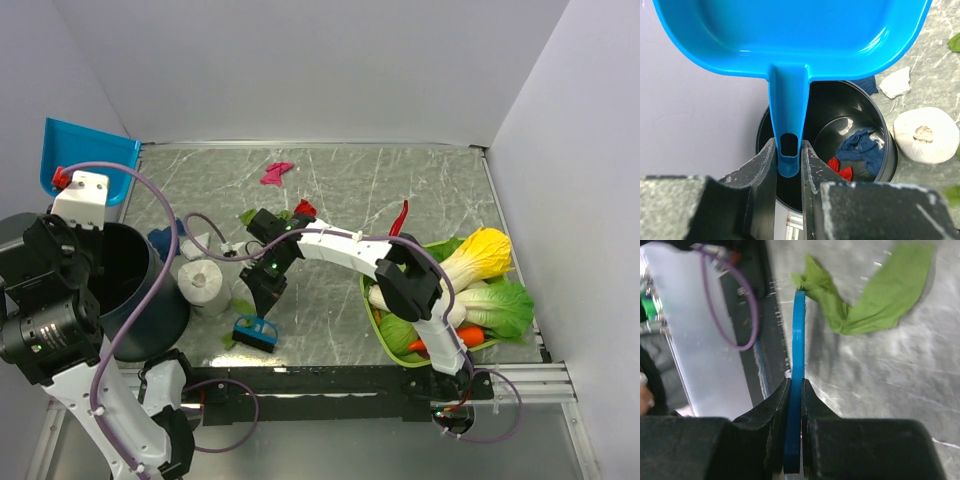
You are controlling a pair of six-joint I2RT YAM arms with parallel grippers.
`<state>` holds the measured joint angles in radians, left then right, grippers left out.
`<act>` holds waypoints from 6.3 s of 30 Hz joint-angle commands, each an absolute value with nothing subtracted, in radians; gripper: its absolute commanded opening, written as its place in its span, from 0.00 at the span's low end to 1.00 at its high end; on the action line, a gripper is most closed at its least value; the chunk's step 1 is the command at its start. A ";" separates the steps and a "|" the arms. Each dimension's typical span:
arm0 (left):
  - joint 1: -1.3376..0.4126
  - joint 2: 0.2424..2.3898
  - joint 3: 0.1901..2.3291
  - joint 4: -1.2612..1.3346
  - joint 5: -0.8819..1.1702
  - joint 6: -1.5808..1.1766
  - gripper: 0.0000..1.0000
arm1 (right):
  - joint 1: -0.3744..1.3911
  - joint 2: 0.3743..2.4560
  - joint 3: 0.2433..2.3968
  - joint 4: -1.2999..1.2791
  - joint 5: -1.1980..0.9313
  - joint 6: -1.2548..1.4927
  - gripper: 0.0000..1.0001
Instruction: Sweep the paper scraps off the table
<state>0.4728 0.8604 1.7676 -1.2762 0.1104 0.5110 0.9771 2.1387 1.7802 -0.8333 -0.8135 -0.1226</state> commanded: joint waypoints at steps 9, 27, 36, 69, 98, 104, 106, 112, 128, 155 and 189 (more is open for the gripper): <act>0.479 0.833 1.760 -1.230 0.215 0.506 0.01 | 0.836 2.080 1.784 -0.776 -0.457 0.045 0.00; 0.313 1.189 1.876 -1.082 0.326 0.265 0.01 | 0.601 1.746 1.710 -0.819 -0.428 -0.136 0.00; -0.046 1.373 1.807 -1.109 0.265 0.414 0.01 | 0.488 1.697 1.798 -0.769 -0.224 -0.236 0.00; -0.417 1.519 1.198 -1.115 0.022 0.545 0.01 | 0.469 2.052 1.979 -0.699 -0.123 -0.584 0.00; -0.423 1.736 1.259 -0.991 -0.058 0.440 0.01 | 0.543 2.241 1.999 -0.799 -0.316 -0.638 0.00; -0.437 1.793 1.312 -0.950 -0.022 0.426 0.01 | 0.538 2.220 2.014 -1.020 -0.458 -0.529 0.00; -0.445 1.807 1.315 -0.934 -0.009 0.433 0.01 | 0.538 2.207 2.014 -1.051 -0.509 -0.463 0.00; -0.451 1.816 1.280 -0.891 0.074 0.449 0.03 | 0.548 2.200 2.036 -1.034 -0.578 -0.301 0.00; -0.453 1.756 1.180 -0.828 0.150 0.457 0.27 | 0.468 2.103 2.054 -1.015 -0.405 -0.302 0.00; -0.453 1.684 1.058 -0.765 0.126 0.479 0.19 | 0.581 1.954 1.793 -1.031 -0.310 -0.202 0.00; -0.416 1.563 1.048 -0.729 0.196 0.499 0.01 | 0.411 1.977 2.066 -0.988 -0.264 -0.267 0.00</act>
<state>-0.4164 1.6073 1.0172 -0.7406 0.1402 0.4862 0.4400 2.0129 2.0266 -1.0210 -0.2878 -0.2737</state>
